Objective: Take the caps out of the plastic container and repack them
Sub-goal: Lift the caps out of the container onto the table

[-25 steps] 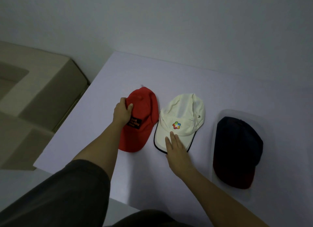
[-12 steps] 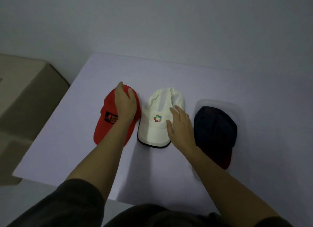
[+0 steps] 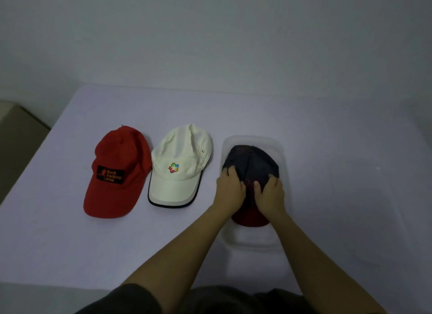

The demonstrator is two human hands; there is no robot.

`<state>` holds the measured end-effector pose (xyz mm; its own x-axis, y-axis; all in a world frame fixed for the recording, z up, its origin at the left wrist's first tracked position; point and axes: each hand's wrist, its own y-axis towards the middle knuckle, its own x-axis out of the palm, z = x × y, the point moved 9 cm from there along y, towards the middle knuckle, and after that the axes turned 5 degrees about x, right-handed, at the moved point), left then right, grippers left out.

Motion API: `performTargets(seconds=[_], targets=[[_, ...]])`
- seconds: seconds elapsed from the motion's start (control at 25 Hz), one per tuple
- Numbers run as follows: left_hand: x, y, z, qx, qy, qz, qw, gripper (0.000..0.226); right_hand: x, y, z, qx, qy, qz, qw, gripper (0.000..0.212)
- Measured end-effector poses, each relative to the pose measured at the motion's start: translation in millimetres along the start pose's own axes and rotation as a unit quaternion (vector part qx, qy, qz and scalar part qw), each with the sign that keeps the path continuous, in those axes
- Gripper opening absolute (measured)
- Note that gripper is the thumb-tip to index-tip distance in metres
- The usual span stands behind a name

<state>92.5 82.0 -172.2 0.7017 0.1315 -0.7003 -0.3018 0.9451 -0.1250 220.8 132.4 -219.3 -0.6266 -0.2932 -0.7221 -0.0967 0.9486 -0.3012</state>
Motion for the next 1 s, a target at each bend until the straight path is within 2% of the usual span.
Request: performTargets(seconds=[0.12,0.24,0.4,0.64,0.8,0.92,1.0], targets=[[26,-1,-8,-0.064,-0.019,-0.053,0.996,0.048,7,5,14,0.066,0.103,-0.051,0.991,0.077],[34,3,-22,-0.128,-0.061,-0.082,0.986,0.06,8,8,23,0.12,0.147,-0.059,0.98,0.09],[37,4,-22,-0.12,-0.029,-0.111,0.986,0.049,8,10,31,0.147,0.155,-0.072,0.974,0.092],[41,-2,-24,-0.135,-0.12,-0.114,0.977,0.039,4,10,32,0.148,0.149,-0.095,0.973,0.111],[33,-3,-11,-0.102,-0.172,-0.089,0.976,0.029,-21,4,15,0.118,0.195,-0.017,0.973,0.095],[20,-2,-7,-0.098,-0.219,-0.047,0.97,0.041,-39,-3,2,0.098,0.219,0.031,0.97,0.08],[4,-2,-3,-0.09,-0.234,-0.007,0.968,0.039,-55,-8,-10,0.07,0.245,0.054,0.965,0.071]])
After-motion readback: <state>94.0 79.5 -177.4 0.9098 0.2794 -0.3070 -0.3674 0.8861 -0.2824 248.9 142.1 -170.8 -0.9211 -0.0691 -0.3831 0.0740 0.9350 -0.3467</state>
